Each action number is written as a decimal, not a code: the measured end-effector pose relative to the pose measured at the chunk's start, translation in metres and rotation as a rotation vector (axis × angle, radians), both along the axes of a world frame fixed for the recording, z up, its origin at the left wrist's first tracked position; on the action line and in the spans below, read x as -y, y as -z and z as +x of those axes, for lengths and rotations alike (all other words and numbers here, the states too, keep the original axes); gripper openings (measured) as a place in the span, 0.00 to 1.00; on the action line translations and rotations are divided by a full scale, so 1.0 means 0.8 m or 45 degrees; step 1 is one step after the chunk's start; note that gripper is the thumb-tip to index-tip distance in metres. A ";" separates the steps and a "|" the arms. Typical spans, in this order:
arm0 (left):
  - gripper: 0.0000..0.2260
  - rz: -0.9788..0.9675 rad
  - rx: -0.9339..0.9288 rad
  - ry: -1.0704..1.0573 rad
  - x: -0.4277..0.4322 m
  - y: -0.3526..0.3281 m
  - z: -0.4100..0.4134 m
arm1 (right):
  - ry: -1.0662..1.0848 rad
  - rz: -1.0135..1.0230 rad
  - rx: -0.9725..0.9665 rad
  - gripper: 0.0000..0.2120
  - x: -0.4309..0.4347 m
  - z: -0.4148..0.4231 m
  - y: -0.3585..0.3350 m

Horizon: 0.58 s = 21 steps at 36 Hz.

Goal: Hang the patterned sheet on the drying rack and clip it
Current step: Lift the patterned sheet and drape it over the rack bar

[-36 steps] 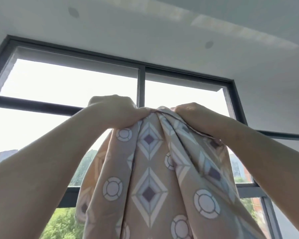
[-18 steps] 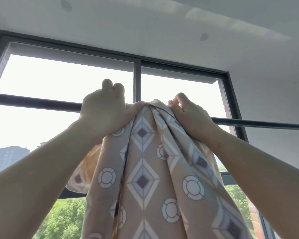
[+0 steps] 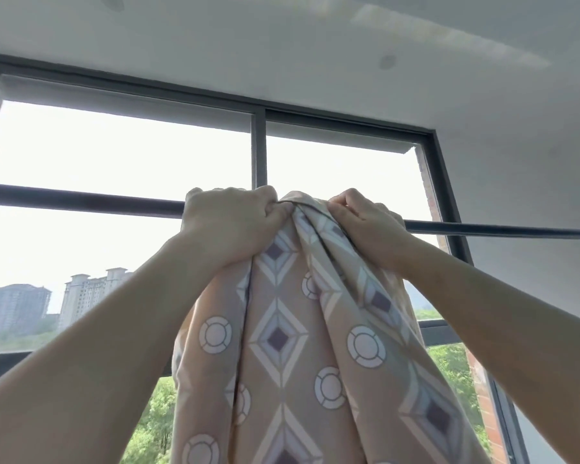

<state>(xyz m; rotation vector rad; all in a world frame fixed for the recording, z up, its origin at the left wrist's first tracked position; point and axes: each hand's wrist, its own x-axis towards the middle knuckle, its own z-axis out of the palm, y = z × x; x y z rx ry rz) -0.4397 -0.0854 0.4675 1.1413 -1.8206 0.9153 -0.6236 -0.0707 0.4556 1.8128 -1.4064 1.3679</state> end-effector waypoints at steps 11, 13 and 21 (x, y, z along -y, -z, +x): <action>0.23 -0.318 -0.331 0.257 0.009 0.057 0.001 | 0.115 -0.002 -0.040 0.16 -0.001 0.001 -0.005; 0.25 -0.194 -0.438 0.495 0.008 0.088 0.000 | 0.116 -0.010 -0.038 0.15 0.002 0.005 -0.004; 0.43 0.272 -0.690 0.976 -0.003 0.148 -0.006 | 0.141 -0.024 -0.010 0.12 0.004 0.009 0.002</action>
